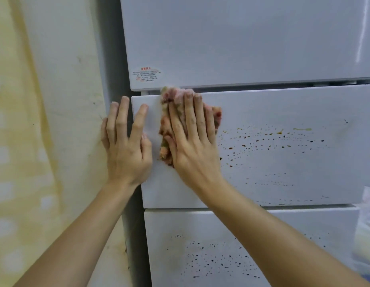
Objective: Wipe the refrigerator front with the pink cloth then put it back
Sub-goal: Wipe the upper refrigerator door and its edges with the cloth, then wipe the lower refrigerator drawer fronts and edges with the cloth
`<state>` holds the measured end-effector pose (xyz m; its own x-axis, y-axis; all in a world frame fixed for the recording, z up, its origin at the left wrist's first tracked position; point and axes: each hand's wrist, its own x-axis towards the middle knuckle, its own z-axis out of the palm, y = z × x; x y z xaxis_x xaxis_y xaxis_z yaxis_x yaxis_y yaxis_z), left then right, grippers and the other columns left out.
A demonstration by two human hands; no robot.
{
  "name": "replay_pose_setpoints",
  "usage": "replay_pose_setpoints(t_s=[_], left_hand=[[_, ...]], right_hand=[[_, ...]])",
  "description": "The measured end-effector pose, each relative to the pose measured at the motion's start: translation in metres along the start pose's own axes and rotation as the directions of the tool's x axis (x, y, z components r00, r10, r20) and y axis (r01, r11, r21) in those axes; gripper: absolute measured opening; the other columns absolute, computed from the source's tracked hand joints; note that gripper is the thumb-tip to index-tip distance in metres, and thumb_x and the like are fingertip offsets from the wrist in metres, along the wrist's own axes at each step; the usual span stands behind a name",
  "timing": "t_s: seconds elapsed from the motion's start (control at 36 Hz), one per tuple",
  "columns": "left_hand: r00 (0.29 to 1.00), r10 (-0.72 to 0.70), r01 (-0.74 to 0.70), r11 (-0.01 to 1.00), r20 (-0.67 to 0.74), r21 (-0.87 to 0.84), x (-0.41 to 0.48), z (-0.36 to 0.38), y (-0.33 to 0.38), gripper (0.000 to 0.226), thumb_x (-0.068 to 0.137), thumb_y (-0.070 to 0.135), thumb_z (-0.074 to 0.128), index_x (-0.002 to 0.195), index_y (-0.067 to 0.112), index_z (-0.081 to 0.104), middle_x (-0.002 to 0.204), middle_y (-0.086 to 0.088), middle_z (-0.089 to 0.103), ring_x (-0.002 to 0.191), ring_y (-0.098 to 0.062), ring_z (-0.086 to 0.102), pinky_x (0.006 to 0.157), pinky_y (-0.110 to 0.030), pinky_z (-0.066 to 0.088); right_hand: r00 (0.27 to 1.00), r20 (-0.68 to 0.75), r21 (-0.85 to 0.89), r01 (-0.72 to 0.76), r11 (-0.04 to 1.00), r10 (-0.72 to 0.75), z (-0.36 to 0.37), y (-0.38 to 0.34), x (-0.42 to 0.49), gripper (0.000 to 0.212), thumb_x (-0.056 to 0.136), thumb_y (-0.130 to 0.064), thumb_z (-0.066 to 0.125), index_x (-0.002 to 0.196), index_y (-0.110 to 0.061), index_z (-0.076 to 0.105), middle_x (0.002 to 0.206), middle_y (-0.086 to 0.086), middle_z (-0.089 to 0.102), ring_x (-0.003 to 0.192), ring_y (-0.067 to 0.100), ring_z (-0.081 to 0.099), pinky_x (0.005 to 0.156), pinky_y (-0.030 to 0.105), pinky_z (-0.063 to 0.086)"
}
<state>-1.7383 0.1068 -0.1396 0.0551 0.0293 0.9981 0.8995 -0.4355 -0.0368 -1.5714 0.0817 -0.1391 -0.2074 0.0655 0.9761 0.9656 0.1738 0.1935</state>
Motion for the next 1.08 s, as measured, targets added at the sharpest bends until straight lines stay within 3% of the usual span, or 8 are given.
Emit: replay_pose_setpoints(t_s=[0.17,0.28,0.47,0.58,0.75,0.89,1.0,1.08], left_hand=[[0.998,0.054,-0.051,0.995,0.024,-0.09,-0.011,0.005,0.004,0.071,0.093,0.008,0.05,0.16,0.012,0.03,0.169,-0.021,0.02,0.159,-0.039,0.013,0.13,-0.052,0.015],[0.994,0.07,-0.06,0.991,0.085,-0.122,-0.018,0.009,0.009,0.058,0.103,0.018,0.042,0.16,0.01,0.035,0.17,-0.019,0.02,0.16,-0.038,0.012,0.129,-0.054,0.018],[0.996,0.047,-0.036,0.99,0.076,-0.138,-0.019,0.011,0.013,0.06,0.101,0.018,0.04,0.16,0.012,0.034,0.171,-0.019,0.021,0.16,-0.037,0.013,0.129,-0.054,0.019],[0.995,0.025,-0.011,0.99,0.096,-0.14,-0.02,0.011,0.014,0.063,0.099,0.018,0.04,0.162,0.014,0.03,0.172,-0.015,0.02,0.161,-0.035,0.013,0.129,-0.055,0.018],[0.997,-0.052,0.064,0.976,0.06,-0.206,-0.015,0.002,0.026,0.052,0.106,0.027,0.036,0.154,0.01,0.046,0.168,-0.013,0.031,0.159,-0.031,0.02,0.128,-0.05,0.02],[0.998,-0.056,0.061,0.979,0.028,-0.193,-0.004,-0.005,0.032,0.054,0.104,0.033,0.049,0.151,0.006,0.047,0.161,-0.016,0.04,0.155,-0.032,0.029,0.129,-0.042,0.022],[0.999,-0.029,0.022,0.982,-0.036,-0.185,-0.002,-0.005,0.034,0.04,0.102,0.033,0.06,0.13,0.004,0.064,0.149,-0.018,0.053,0.143,-0.034,0.043,0.12,-0.05,0.034],[0.991,-0.082,0.057,0.975,-0.106,-0.217,0.003,-0.009,0.045,0.028,0.101,0.031,0.066,0.107,0.004,0.07,0.121,-0.015,0.062,0.115,-0.028,0.056,0.101,-0.042,0.046]], right_hand=[[0.995,0.089,0.038,0.035,0.999,-0.038,0.003,-0.015,-0.081,0.06,0.109,-0.025,0.047,0.165,-0.011,0.029,0.172,0.019,0.017,0.161,0.036,0.011,0.132,0.05,0.007],[0.992,0.122,0.058,0.036,0.998,-0.043,-0.001,-0.012,-0.11,0.058,0.109,-0.03,0.049,0.163,-0.014,0.034,0.172,0.014,0.02,0.161,0.03,0.017,0.132,0.047,0.012],[0.99,0.141,0.105,0.018,0.994,-0.033,-0.018,0.007,-0.059,0.075,0.103,-0.059,0.055,0.165,-0.027,0.028,0.173,0.02,0.013,0.162,0.035,0.011,0.132,0.051,0.009],[0.992,0.118,0.079,0.029,0.996,-0.038,-0.014,0.014,-0.018,0.079,0.099,-0.071,0.048,0.165,-0.03,0.031,0.172,0.023,0.013,0.162,0.037,0.007,0.132,0.052,0.007],[0.992,0.124,0.106,0.019,0.994,-0.032,-0.014,0.012,-0.011,0.083,0.098,-0.069,0.053,0.166,-0.028,0.027,0.173,0.022,0.01,0.162,0.035,0.002,0.132,0.051,0.002],[0.989,0.149,0.176,-0.016,0.984,-0.011,-0.018,0.012,-0.013,0.093,0.097,-0.065,0.057,0.167,-0.016,0.019,0.174,0.019,0.008,0.163,0.033,0.002,0.132,0.05,0.001],[0.991,0.133,0.222,-0.039,0.974,0.009,-0.02,0.012,-0.013,0.102,0.092,-0.062,0.068,0.163,-0.007,0.021,0.174,0.018,0.012,0.163,0.033,0.005,0.132,0.051,0.003],[0.992,0.127,0.247,-0.055,0.968,0.024,-0.022,0.012,-0.014,0.106,0.089,-0.06,0.074,0.162,-0.006,0.021,0.174,0.016,0.015,0.163,0.031,0.006,0.132,0.053,0.002]])
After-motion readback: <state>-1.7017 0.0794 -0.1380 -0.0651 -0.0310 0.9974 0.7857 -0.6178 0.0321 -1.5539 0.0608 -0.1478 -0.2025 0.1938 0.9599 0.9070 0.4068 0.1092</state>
